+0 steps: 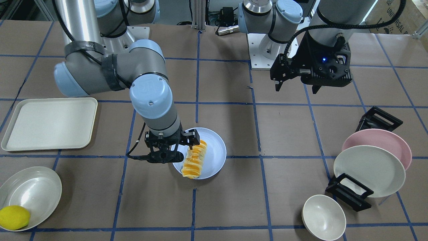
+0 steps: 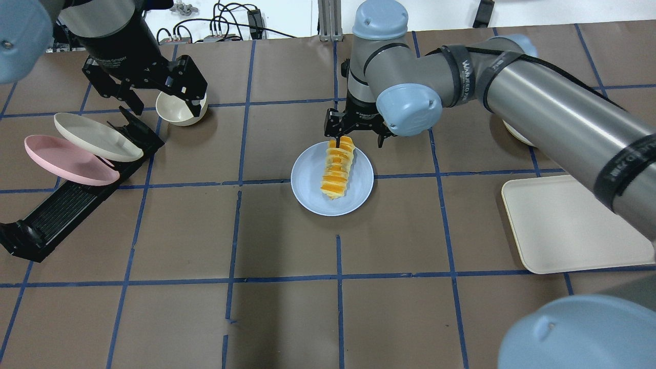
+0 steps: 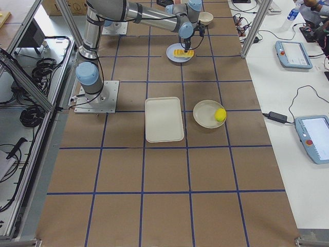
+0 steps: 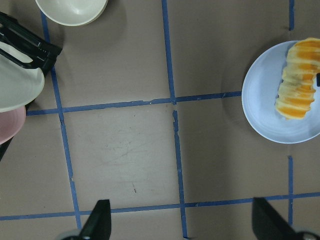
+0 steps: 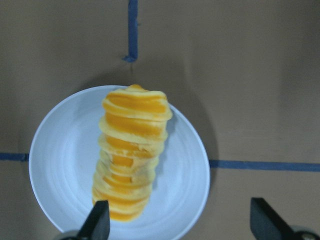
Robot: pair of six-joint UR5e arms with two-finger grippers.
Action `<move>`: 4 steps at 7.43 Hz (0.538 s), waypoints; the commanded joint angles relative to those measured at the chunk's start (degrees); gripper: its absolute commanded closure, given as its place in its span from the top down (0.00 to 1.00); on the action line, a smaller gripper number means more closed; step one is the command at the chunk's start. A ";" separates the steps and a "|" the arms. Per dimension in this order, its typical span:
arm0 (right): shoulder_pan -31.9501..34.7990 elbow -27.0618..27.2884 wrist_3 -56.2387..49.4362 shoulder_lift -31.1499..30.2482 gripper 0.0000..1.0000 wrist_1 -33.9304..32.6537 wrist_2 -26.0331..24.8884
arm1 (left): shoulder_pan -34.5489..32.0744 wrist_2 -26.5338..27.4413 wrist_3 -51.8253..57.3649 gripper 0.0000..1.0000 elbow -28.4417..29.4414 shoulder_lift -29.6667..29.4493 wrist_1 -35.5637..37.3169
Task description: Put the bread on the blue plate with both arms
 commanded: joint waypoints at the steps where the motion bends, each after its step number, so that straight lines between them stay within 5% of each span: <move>1: -5.95 0.31 -10.41 -9.54 0.94 11.97 -1.09 | -0.04 0.03 -0.20 1.00 0.00 0.03 0.01; 4: -16.58 0.49 -24.65 -25.28 0.94 32.90 -1.27 | -0.04 -0.06 -0.20 1.00 0.00 0.03 0.28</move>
